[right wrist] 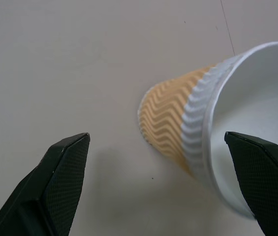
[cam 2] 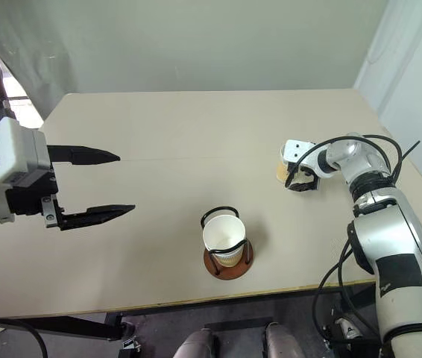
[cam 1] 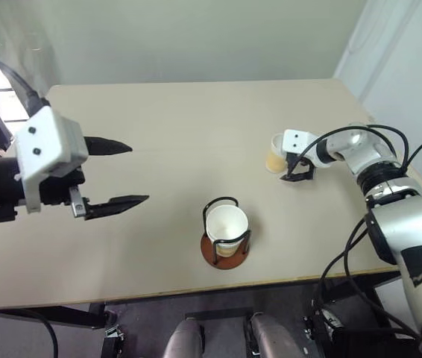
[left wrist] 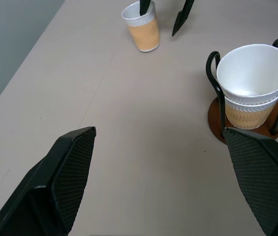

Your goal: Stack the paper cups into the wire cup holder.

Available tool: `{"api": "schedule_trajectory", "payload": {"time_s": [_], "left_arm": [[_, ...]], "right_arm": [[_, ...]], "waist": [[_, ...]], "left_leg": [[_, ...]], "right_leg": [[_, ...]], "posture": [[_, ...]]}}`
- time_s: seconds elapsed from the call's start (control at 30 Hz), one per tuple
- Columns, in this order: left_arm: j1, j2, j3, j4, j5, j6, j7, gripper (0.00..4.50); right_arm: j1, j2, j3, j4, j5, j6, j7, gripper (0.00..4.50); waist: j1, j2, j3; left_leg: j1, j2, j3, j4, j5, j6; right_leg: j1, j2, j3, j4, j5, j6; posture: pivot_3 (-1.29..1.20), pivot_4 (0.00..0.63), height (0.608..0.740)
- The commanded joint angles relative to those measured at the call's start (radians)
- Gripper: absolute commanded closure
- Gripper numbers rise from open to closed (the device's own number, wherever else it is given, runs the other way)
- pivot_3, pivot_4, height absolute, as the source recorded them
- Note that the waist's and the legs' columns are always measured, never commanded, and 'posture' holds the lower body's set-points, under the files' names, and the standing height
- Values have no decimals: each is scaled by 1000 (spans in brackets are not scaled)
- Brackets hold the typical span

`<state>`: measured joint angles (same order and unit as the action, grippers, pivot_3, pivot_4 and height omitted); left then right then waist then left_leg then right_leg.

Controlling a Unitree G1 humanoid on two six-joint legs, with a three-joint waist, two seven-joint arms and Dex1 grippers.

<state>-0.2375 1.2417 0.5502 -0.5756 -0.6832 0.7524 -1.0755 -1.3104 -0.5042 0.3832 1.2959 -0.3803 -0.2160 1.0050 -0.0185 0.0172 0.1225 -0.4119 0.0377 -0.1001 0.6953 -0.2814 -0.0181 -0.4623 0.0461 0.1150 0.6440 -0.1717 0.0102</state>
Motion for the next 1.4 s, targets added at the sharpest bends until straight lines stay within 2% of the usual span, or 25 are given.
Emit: {"api": "schedule_trajectory", "payload": {"time_s": [0.03,0.27,0.4,0.5,0.6,0.67,0.77,0.9,0.97,1.03,1.13,1.23,1.4], "left_arm": [[4,7,51,-21,-4,12,17,0],[12,3,50,-26,-5,10,23,0],[17,5,43,-11,-3,-5,9,0],[-5,9,22,10,-17,-22,-5,0],[-32,-3,-2,36,-53,-46,-36,0],[-35,-13,-6,45,-64,-59,-50,0],[-21,-47,13,39,-113,-67,-75,0],[-36,-45,9,64,-163,-81,-143,0],[-61,-41,-4,98,-198,-78,-177,0],[-54,-36,-18,118,-205,-74,-214,0],[-8,-16,-24,143,-197,-62,-279,0],[22,6,-4,178,-187,-56,-323,0],[73,26,15,212,-153,-58,-351,0]], "right_arm": [[-46,4,-8,2,-16,1,-24,561],[-52,6,-16,-9,-18,-20,-1,3048],[-57,-19,-22,-47,4,-77,113,4454],[-55,-59,-47,-122,56,-132,269,4487],[-3,-156,-75,-287,142,-183,476,4487],[29,-206,-94,-394,189,-162,542,4487],[93,-367,-96,-713,434,16,604,4487],[130,-538,-162,-1153,841,473,609,4487],[138,-544,-222,-1298,966,663,600,4487],[159,-532,-249,-1402,1028,788,557,4487],[207,-499,-237,-1514,1031,879,475,4487],[240,-447,-197,-1591,1013,944,405,4487],[220,-363,-125,-1602,937,981,330,4487]], "waist": [[0,0,0],[0,0,0],[0,0,0],[1,0,0],[4,0,1],[5,0,1],[4,0,1],[2,1,2],[-4,-2,3],[-9,-5,3],[-10,-8,4],[-10,-10,5],[-10,-10,5]], "left_leg": [[0,0,0,0,0,0],[0,0,0,-3,0,0],[0,0,0,-5,0,0],[0,0,0,-6,0,0],[0,0,0,-9,0,-1],[0,0,0,-11,1,-3],[1,0,0,-14,2,-6],[0,1,1,-16,9,-16],[3,2,3,-18,11,-21],[14,5,4,-23,10,-18],[27,9,6,-27,9,-17],[28,9,6,-27,8,-15],[28,10,6,-27,7,-15]], "right_leg": [[0,0,0,0,0,0],[-1,0,0,-1,-1,-1],[-1,0,0,-1,-1,-1],[-1,0,0,-2,-1,-2],[-1,0,0,-3,-2,-3],[-1,0,-1,-4,-2,-3],[0,0,-1,-7,-2,-3],[-1,2,1,-10,-3,-3],[1,4,2,-11,-6,-6],[10,7,3,-13,-9,-9],[19,11,6,-14,-11,-13],[18,11,6,-9,-11,-14],[13,12,6,0,-10,-15]], "posture": [[0,150,740],[0,150,740],[0,150,740],[0,150,740],[0,150,740],[0,150,740],[0,150,740],[0,150,740],[0,150,740],[0,150,740],[0,150,740],[0,150,740],[0,150,740]]}}
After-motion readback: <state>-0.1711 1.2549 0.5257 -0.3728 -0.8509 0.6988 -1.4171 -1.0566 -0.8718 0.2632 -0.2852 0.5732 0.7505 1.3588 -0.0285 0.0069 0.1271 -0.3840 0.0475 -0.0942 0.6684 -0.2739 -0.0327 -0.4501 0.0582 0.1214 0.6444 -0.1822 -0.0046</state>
